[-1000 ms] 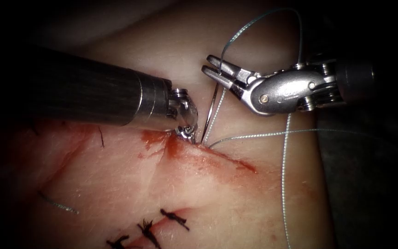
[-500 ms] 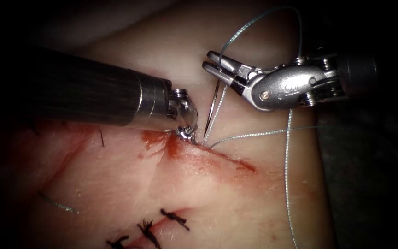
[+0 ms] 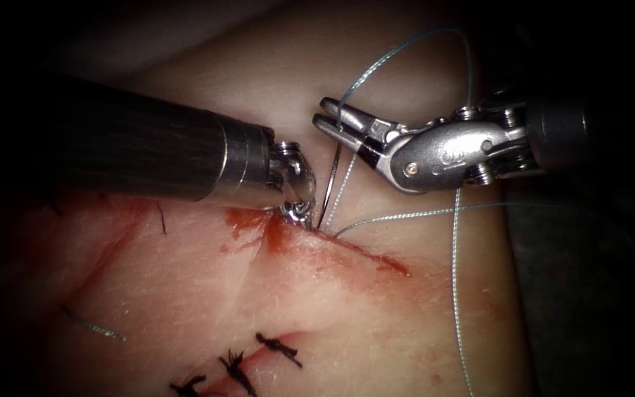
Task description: Wound Closure
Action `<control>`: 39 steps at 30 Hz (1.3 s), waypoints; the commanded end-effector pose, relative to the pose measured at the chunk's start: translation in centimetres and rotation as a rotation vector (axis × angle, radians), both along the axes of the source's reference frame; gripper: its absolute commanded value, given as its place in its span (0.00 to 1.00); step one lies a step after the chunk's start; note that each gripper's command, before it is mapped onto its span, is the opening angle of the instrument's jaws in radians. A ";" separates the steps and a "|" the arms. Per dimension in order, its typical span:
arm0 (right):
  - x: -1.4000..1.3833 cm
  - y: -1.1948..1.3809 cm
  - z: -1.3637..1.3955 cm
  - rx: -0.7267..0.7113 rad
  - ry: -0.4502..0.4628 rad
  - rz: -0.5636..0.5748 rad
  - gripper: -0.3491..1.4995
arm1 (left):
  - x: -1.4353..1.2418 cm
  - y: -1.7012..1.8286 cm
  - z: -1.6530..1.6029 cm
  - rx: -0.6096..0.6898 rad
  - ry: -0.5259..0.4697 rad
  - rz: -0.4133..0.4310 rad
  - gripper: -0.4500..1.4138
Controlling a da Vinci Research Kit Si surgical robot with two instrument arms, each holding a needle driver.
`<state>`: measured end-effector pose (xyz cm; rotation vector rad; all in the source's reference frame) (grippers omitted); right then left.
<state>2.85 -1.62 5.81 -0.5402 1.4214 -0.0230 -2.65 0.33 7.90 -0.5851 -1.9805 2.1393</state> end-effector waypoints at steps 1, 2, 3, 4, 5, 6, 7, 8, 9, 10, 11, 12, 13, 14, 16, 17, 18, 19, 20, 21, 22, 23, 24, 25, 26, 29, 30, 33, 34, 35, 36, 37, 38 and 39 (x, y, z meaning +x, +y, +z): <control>0.09 -0.01 0.03 -0.002 0.001 -0.001 0.00 | -0.05 -0.02 0.05 0.001 0.000 0.000 0.00; 0.09 -0.01 0.03 -0.001 0.000 0.002 0.00 | -0.05 -0.02 0.05 0.001 0.000 0.000 0.00; 0.09 -0.01 0.03 -0.001 0.000 0.002 0.00 | -0.05 -0.02 0.05 0.001 0.000 0.000 0.00; 0.09 -0.01 0.03 0.000 -0.002 0.000 0.00 | -0.05 -0.02 0.05 0.001 0.000 0.000 0.00; 0.09 -0.01 0.03 0.000 -0.002 0.000 0.00 | -0.05 -0.02 0.05 0.001 0.000 0.000 0.00; 0.09 -0.01 0.03 -0.001 -0.002 0.000 0.00 | -0.05 -0.02 0.05 0.001 0.000 0.000 0.00; 0.09 -0.02 0.03 0.000 -0.005 -0.002 0.00 | -0.05 -0.01 0.05 0.001 0.000 0.000 0.00; 0.09 -0.04 0.02 0.000 -0.005 -0.008 0.00 | -0.05 -0.01 0.05 0.002 -0.001 0.001 0.00; 0.09 -0.05 0.02 0.000 -0.005 -0.016 0.00 | -0.04 -0.01 0.04 0.002 -0.001 0.001 0.00; 0.09 -0.07 0.03 -0.001 -0.007 -0.022 0.00 | -0.04 -0.01 0.04 0.002 -0.001 0.001 0.00; 0.10 -0.08 0.03 -0.001 -0.007 -0.028 0.00 | -0.04 -0.01 0.04 0.002 -0.001 0.001 0.00; 0.10 -0.10 0.04 0.004 -0.007 -0.032 0.00 | -0.04 -0.01 0.04 0.002 -0.001 0.001 0.00; 0.10 -0.13 0.04 0.003 -0.009 -0.035 0.00 | -0.04 -0.01 0.04 0.002 -0.001 0.001 0.00; 0.11 -0.14 0.04 0.003 -0.011 -0.040 0.00 | -0.04 -0.01 0.04 0.002 -0.001 0.001 0.00; 0.10 -0.14 0.04 0.003 -0.009 -0.044 0.00 | -0.04 -0.01 0.04 0.002 -0.001 0.002 0.00; 0.10 -0.14 0.03 0.003 -0.008 -0.047 0.00 | -0.04 -0.01 0.04 0.002 -0.001 0.002 0.00; 0.10 -0.14 0.03 0.003 -0.008 -0.048 0.00 | -0.04 -0.01 0.04 0.002 -0.001 0.002 0.00; 0.10 -0.15 0.03 0.003 -0.007 -0.049 0.00 | -0.04 -0.01 0.04 0.002 -0.001 0.002 0.00; 0.10 -0.16 0.02 0.003 -0.007 -0.050 0.00 | -0.04 -0.01 0.04 0.002 -0.002 0.002 0.00; 0.11 -0.17 0.02 0.008 -0.005 -0.050 0.00 | -0.04 -0.01 0.04 0.002 -0.002 0.002 0.00; 0.11 -0.18 0.01 0.009 -0.004 -0.051 0.00 | -0.04 -0.01 0.04 0.002 -0.002 0.002 0.00; 0.11 -0.19 0.00 0.014 -0.002 -0.052 0.00 | -0.04 -0.01 0.04 0.002 -0.002 0.002 0.00; 0.12 -0.19 -0.01 0.015 -0.002 -0.052 0.00 | -0.04 -0.01 0.04 0.002 -0.002 0.002 0.00; 0.12 -0.19 -0.01 0.021 0.000 -0.052 0.00 | -0.04 -0.01 0.04 0.002 -0.002 0.002 0.00; 0.12 -0.19 -0.02 0.021 0.000 -0.052 0.00 | -0.03 -0.01 0.04 0.002 -0.002 0.002 0.00; 0.11 -0.18 -0.03 0.029 0.000 -0.052 0.00 | -0.03 -0.01 0.04 0.002 -0.002 0.002 0.00; 0.11 -0.18 -0.04 0.035 0.002 -0.052 0.00 | -0.03 -0.01 0.04 0.002 -0.002 0.002 0.00; 0.11 -0.20 -0.05 0.063 0.010 -0.039 0.00 | -0.04 -0.01 0.04 0.002 -0.002 0.002 0.00; 0.12 -0.20 -0.07 0.079 0.019 -0.023 0.00 | -0.04 -0.01 0.04 0.002 -0.002 0.002 0.00; 0.12 -0.19 -0.07 0.091 0.024 -0.018 0.00 | -0.04 -0.01 0.04 0.002 -0.001 0.002 0.00; 0.12 -0.19 -0.08 0.101 0.030 -0.006 0.00 | -0.04 -0.01 0.04 0.002 -0.001 0.002 0.00; 0.12 -0.17 -0.09 0.112 0.038 0.001 0.00 | -0.04 -0.01 0.04 0.002 -0.001 0.002 0.00; 0.11 -0.16 -0.09 0.119 0.039 0.005 0.00 | -0.04 -0.01 0.04 0.002 -0.001 0.002 0.00; 0.11 -0.16 -0.09 0.130 0.044 0.013 0.00 | -0.04 -0.01 0.04 0.002 -0.001 0.002 0.00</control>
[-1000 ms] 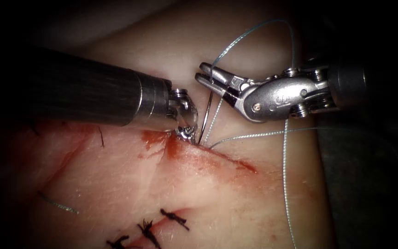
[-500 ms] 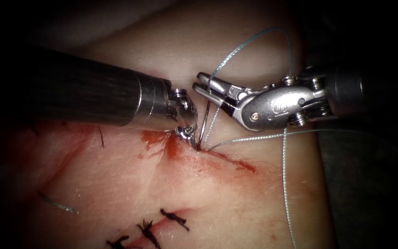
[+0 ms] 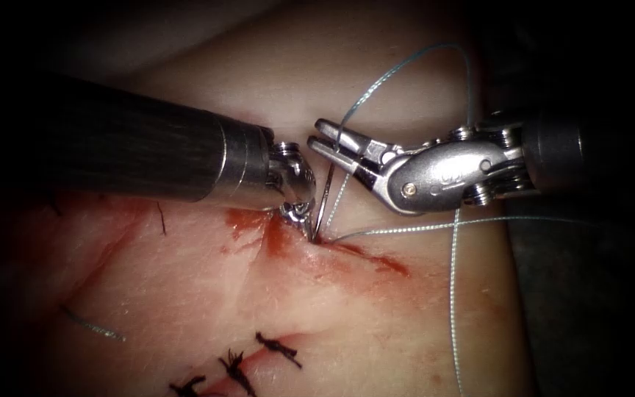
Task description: Wound Closure
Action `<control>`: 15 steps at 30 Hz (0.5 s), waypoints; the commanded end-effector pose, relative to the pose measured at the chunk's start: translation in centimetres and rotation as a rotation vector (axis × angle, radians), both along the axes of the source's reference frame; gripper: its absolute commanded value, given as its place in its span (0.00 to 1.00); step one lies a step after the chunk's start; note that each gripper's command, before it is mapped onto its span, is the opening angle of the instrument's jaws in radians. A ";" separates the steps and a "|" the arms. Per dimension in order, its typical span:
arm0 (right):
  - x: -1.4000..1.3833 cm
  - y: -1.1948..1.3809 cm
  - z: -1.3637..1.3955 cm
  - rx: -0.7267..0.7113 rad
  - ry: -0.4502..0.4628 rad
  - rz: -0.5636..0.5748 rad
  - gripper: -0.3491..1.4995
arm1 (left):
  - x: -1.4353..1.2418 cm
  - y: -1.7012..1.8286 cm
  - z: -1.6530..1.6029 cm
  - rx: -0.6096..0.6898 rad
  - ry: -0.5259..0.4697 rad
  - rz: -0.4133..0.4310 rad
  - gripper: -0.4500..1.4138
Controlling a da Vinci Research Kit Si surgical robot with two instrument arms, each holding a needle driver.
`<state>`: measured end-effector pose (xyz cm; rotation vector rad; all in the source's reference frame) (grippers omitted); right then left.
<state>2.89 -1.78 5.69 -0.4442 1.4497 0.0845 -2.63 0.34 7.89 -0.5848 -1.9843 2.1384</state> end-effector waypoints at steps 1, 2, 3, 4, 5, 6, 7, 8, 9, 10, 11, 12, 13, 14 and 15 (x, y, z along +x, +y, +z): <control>0.07 0.01 0.02 0.021 0.007 0.018 0.00 | -0.05 -0.02 0.06 0.000 0.000 0.000 0.00; 0.07 0.01 0.02 0.027 0.008 0.020 0.00 | -0.05 -0.02 0.06 0.000 0.000 0.000 0.00; 0.07 0.00 0.02 0.037 0.012 0.021 0.00 | -0.05 -0.02 0.06 0.000 0.000 0.000 0.00; 0.07 0.00 0.02 0.043 0.012 0.027 0.00 | -0.05 -0.02 0.06 0.000 0.000 0.000 0.00; 0.06 -0.01 0.03 0.054 0.016 0.027 0.00 | -0.05 -0.02 0.06 0.000 0.000 0.000 0.00; 0.06 -0.01 0.03 0.059 0.018 0.027 0.00 | -0.05 -0.02 0.06 0.000 0.000 0.000 0.00; 0.06 -0.02 0.03 0.070 0.022 0.028 0.00 | -0.05 -0.02 0.06 0.000 0.000 0.000 0.00; 0.06 -0.02 0.03 0.070 0.021 0.030 0.00 | -0.05 -0.02 0.06 0.000 0.000 0.000 0.00; 0.06 -0.02 0.03 0.075 0.023 0.031 0.00 | -0.05 -0.02 0.06 0.000 0.000 0.000 0.00; 0.06 -0.02 0.03 0.081 0.024 0.034 0.00 | -0.05 -0.02 0.06 0.000 0.000 0.000 0.00; 0.06 -0.02 0.03 0.087 0.026 0.034 0.00 | -0.05 -0.02 0.06 0.000 0.000 0.000 0.00; 0.06 -0.02 0.03 0.092 0.028 0.034 0.00 | -0.05 -0.02 0.06 0.000 0.000 0.000 0.00; 0.05 -0.02 0.03 0.098 0.029 0.040 0.00 | -0.05 -0.02 0.06 0.000 0.000 -0.001 0.00; 0.05 -0.03 0.02 0.104 0.030 0.041 0.00 | -0.05 -0.02 0.06 0.000 0.000 -0.001 0.00; 0.05 -0.03 0.02 0.109 0.031 0.045 0.00 | -0.05 -0.02 0.06 0.000 0.000 -0.001 0.00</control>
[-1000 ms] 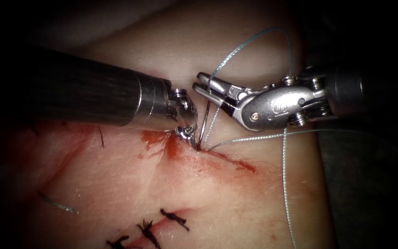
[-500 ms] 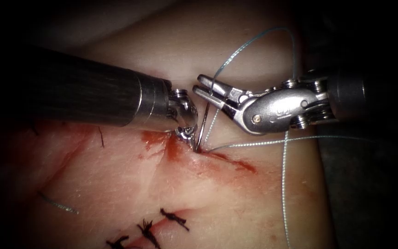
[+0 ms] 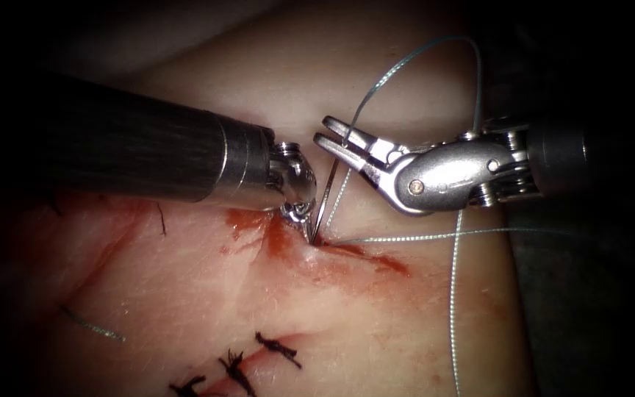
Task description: Wound Closure
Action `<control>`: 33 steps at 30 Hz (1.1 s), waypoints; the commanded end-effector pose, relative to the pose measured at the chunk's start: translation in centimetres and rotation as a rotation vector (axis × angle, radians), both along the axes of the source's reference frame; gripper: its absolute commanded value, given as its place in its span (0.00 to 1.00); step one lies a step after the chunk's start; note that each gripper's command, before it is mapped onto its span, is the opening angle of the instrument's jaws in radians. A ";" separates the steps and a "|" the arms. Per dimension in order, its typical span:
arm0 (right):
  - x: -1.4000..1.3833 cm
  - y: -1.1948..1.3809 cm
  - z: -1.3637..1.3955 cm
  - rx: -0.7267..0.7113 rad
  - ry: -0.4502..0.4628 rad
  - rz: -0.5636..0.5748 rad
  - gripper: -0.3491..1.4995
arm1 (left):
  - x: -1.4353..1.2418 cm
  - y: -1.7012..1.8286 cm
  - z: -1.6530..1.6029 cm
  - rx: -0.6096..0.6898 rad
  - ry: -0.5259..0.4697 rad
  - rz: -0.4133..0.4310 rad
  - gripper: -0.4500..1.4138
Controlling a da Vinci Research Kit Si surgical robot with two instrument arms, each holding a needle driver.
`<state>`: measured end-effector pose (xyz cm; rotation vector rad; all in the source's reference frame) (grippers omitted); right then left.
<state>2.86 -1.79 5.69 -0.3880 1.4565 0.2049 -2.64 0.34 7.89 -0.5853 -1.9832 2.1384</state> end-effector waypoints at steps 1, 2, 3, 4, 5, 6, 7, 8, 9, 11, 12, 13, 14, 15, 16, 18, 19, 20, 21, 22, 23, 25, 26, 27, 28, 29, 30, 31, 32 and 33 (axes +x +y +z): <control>0.08 -0.02 0.03 0.001 0.001 0.003 0.00 | -0.05 -0.02 0.05 0.000 0.000 0.000 0.00; 0.08 -0.03 0.02 0.011 0.008 0.005 0.00 | -0.05 -0.02 0.06 0.000 0.000 0.000 0.00; 0.08 -0.03 0.02 0.016 0.010 0.005 0.00 | -0.05 -0.02 0.05 0.000 0.000 0.000 0.00; 0.08 -0.04 0.02 0.023 0.008 0.007 0.00 | -0.05 -0.02 0.05 0.000 0.000 0.000 0.00; 0.08 -0.04 0.02 0.034 0.010 0.007 0.00 | -0.05 -0.02 0.05 0.000 0.000 0.000 0.00; 0.08 -0.04 0.02 0.041 0.009 0.006 0.00 | -0.05 -0.02 0.05 0.000 0.000 0.000 0.00; 0.08 -0.05 0.02 0.046 0.012 0.007 0.00 | -0.05 -0.02 0.05 0.000 0.000 0.000 0.00; 0.08 -0.05 0.02 0.052 0.014 0.007 0.00 | -0.05 -0.02 0.05 0.000 0.000 0.000 0.00; 0.08 -0.05 0.02 0.063 0.017 0.011 0.00 | -0.05 -0.02 0.05 0.000 0.000 0.000 0.00; 0.07 -0.04 0.02 0.074 0.021 0.012 0.00 | -0.05 -0.02 0.05 0.000 0.000 0.000 0.00; 0.07 -0.04 0.02 0.086 0.026 0.013 0.00 | -0.05 -0.02 0.05 0.000 0.000 0.000 0.00; 0.06 -0.03 0.02 0.097 0.030 0.014 0.00 | -0.05 -0.02 0.05 0.000 0.000 0.000 0.00; 0.06 -0.03 0.01 0.103 0.031 0.017 0.00 | -0.05 -0.02 0.05 0.000 0.000 0.000 0.00; 0.06 -0.03 0.01 0.114 0.035 0.018 0.00 | -0.05 -0.02 0.05 0.000 0.000 0.000 0.00; 0.06 -0.03 0.01 0.115 0.035 0.019 0.00 | -0.05 -0.02 0.05 0.000 0.000 0.000 0.00; 0.06 -0.02 0.00 0.138 0.044 0.021 0.00 | -0.05 -0.02 0.05 0.000 0.000 0.000 0.00; 0.06 -0.01 -0.01 0.144 0.046 0.022 0.00 | -0.04 -0.02 0.05 0.000 0.000 0.000 0.00; 0.06 -0.01 -0.02 0.150 0.049 0.023 0.00 | -0.04 -0.02 0.05 0.000 0.000 0.001 0.00; 0.05 0.01 -0.03 0.153 0.049 0.025 0.00 | -0.04 -0.02 0.05 0.000 0.000 0.001 0.00; 0.04 0.03 -0.04 0.154 0.049 0.027 0.00 | -0.04 -0.02 0.05 0.000 0.000 0.001 0.00; 0.04 0.05 -0.05 0.157 0.046 0.028 0.00 | -0.04 -0.02 0.05 0.000 0.000 0.001 0.00; 0.01 0.12 -0.07 0.144 0.047 0.036 0.00 | -0.04 -0.02 0.05 0.000 0.000 0.001 0.00; 0.00 0.14 -0.07 0.133 0.044 0.039 0.00 | -0.04 -0.02 0.05 0.000 0.000 0.000 0.00; 0.00 0.15 -0.06 0.110 0.038 0.039 0.00 | -0.04 -0.02 0.05 0.000 0.000 0.000 0.00; 0.00 0.16 -0.06 0.099 0.033 0.039 0.00 | -0.04 -0.02 0.05 0.000 0.000 0.000 0.00; -0.01 0.16 -0.04 0.065 0.019 0.038 0.00 | -0.04 -0.02 0.05 0.000 0.000 0.000 0.00; -0.01 0.17 -0.03 0.048 0.012 0.037 0.00 | -0.04 -0.02 0.05 0.000 0.000 0.000 0.00; -0.01 0.17 -0.03 0.026 0.003 0.036 0.00 | -0.04 -0.02 0.05 0.000 0.000 0.000 0.00; 0.00 0.18 -0.02 0.015 -0.002 0.036 0.00 | -0.04 -0.02 0.05 0.000 0.000 0.000 0.00; 0.00 0.19 -0.02 -0.006 -0.011 0.035 0.00 | -0.04 -0.02 0.05 0.000 0.000 0.000 0.00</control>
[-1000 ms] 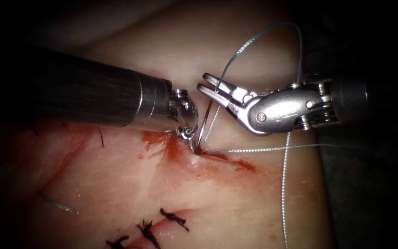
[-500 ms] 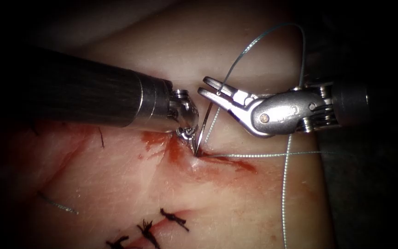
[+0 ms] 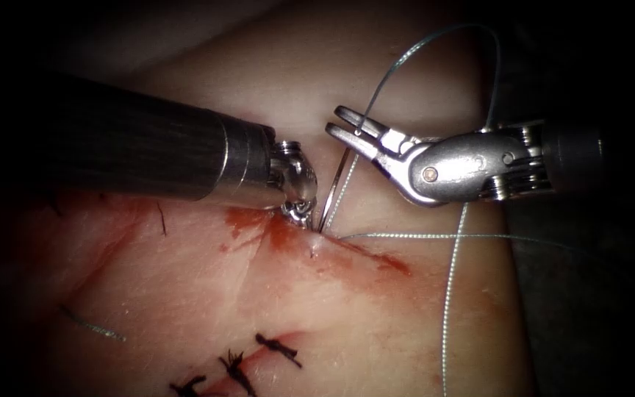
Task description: Wound Closure
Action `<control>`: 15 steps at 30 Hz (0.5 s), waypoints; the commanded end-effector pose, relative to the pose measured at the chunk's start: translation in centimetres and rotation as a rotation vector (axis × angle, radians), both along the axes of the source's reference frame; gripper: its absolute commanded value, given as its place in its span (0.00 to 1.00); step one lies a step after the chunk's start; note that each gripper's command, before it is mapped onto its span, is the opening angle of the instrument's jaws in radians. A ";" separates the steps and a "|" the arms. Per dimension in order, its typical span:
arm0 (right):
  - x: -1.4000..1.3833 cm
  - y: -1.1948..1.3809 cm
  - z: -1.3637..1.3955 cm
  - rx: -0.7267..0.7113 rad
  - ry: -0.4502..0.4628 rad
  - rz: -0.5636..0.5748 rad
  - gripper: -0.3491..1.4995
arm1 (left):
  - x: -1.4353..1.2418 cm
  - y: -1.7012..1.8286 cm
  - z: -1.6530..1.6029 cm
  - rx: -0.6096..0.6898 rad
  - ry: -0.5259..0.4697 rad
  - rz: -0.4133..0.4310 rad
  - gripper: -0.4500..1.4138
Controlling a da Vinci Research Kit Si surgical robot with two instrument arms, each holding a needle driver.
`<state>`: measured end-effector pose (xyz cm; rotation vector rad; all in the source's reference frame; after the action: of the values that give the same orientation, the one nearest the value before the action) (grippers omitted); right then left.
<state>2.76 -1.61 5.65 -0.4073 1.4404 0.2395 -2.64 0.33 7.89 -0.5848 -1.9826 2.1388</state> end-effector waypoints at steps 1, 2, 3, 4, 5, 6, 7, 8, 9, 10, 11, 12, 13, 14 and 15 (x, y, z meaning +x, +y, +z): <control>0.09 0.01 0.02 -0.037 -0.013 0.000 0.00 | -0.05 -0.02 0.05 0.001 0.000 0.000 0.00; 0.09 0.03 0.03 -0.064 -0.024 -0.004 0.00 | -0.05 -0.02 0.05 0.001 0.000 0.000 0.00; 0.09 0.03 0.03 -0.069 -0.027 -0.004 0.00 | -0.05 -0.02 0.05 0.001 0.000 0.000 0.00; 0.09 0.04 0.03 -0.075 -0.029 -0.003 0.00 | -0.05 -0.02 0.05 0.001 0.000 0.000 0.00; 0.09 0.05 0.04 -0.086 -0.034 -0.004 0.00 | -0.05 -0.02 0.05 0.001 0.000 0.000 0.00; 0.08 0.05 0.04 -0.086 -0.033 -0.007 0.00 | -0.04 -0.02 0.05 0.001 -0.001 0.000 0.00; 0.08 0.05 0.04 -0.086 -0.033 -0.007 0.00 | -0.04 -0.02 0.05 0.001 -0.001 0.000 0.00; 0.08 0.05 0.04 -0.091 -0.035 -0.007 0.00 | -0.04 -0.02 0.05 0.001 -0.001 0.000 0.00; 0.08 0.05 0.04 -0.097 -0.038 -0.008 0.00 | -0.04 -0.02 0.05 0.001 -0.001 0.000 0.00; 0.08 0.05 0.04 -0.097 -0.036 -0.010 0.00 | -0.04 -0.02 0.05 0.001 -0.001 0.000 0.00; 0.08 0.05 0.04 -0.097 -0.036 -0.010 0.00 | -0.04 -0.02 0.05 0.001 -0.001 0.000 0.00; 0.08 0.05 0.04 -0.103 -0.037 -0.013 0.00 | -0.04 -0.01 0.05 0.001 -0.001 0.001 0.00; 0.08 0.05 0.04 -0.103 -0.037 -0.013 0.00 | -0.04 -0.01 0.05 0.001 -0.001 0.001 0.00; 0.08 0.05 0.04 -0.103 -0.037 -0.013 0.00 | -0.04 -0.01 0.05 0.001 -0.001 0.001 0.00; 0.08 0.05 0.04 -0.114 -0.041 -0.017 0.00 | -0.04 -0.01 0.05 0.001 -0.001 0.001 0.00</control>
<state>2.75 -1.55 5.67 -0.4886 1.4194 0.1349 -2.63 0.33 7.88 -0.5857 -1.9832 2.1380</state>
